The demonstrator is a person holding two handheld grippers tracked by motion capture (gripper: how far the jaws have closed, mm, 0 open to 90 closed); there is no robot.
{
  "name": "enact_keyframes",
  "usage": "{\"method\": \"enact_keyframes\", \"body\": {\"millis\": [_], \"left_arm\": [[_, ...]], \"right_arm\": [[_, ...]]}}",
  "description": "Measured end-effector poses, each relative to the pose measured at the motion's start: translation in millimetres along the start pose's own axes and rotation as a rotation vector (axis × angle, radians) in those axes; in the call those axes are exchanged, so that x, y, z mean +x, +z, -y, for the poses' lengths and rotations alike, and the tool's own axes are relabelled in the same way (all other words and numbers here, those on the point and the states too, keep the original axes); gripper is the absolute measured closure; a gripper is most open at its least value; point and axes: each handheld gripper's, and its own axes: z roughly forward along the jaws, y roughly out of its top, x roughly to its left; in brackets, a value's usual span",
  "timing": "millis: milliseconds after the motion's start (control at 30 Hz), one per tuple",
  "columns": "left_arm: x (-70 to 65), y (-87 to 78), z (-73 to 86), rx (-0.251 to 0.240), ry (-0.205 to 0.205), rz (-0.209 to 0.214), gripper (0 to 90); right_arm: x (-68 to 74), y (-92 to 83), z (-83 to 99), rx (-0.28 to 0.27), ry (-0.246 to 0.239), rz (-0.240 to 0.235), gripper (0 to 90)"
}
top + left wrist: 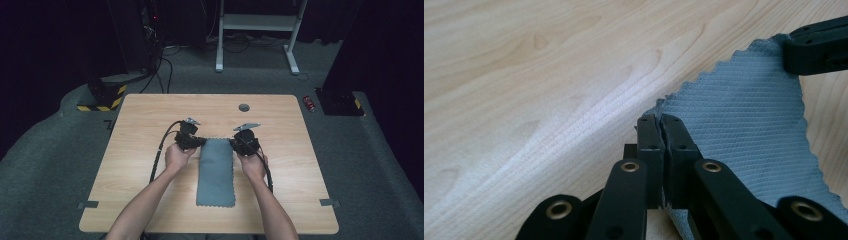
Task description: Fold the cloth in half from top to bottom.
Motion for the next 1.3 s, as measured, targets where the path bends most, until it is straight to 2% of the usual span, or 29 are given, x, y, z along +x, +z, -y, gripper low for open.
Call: {"method": "enact_keyframes", "body": {"millis": [267, 333, 533, 567, 733, 1100, 1300], "left_arm": [[4.6, -11.9, -10.1, -0.03, 0.002, -0.005, 88.1], [6.8, -15.2, -16.2, -0.035, 0.007, -0.019, 88.1], [8.7, -29.8, -29.5, -0.088, 0.007, -0.037, 88.0], [8.3, -31.4, -29.1, -0.094, 0.003, -0.034, 88.0], [4.7, -31.0, -20.6, -0.081, 0.033, -0.04, 87.9], [-2.5, -33.5, 3.3, -0.087, 0.045, 0.004, 87.7], [-8.0, -35.5, 10.6, -0.081, 0.069, 0.013, 87.7]], "right_arm": [[0.1, -6.0, -15.5, -0.015, -0.014, 0.009, 89.3], [0.6, -6.9, -22.0, -0.023, -0.021, 0.009, 89.3], [-0.9, -12.7, -37.7, -0.065, -0.015, 0.018, 89.4], [-0.7, -13.7, -38.2, -0.07, -0.013, 0.016, 89.4], [3.0, -14.8, -33.0, -0.07, -0.031, 0.009, 89.3], [7.3, -14.1, -13.4, -0.062, -0.054, -0.017, 89.3], [8.4, -15.6, -4.2, -0.065, -0.055, -0.03, 89.3]]}}
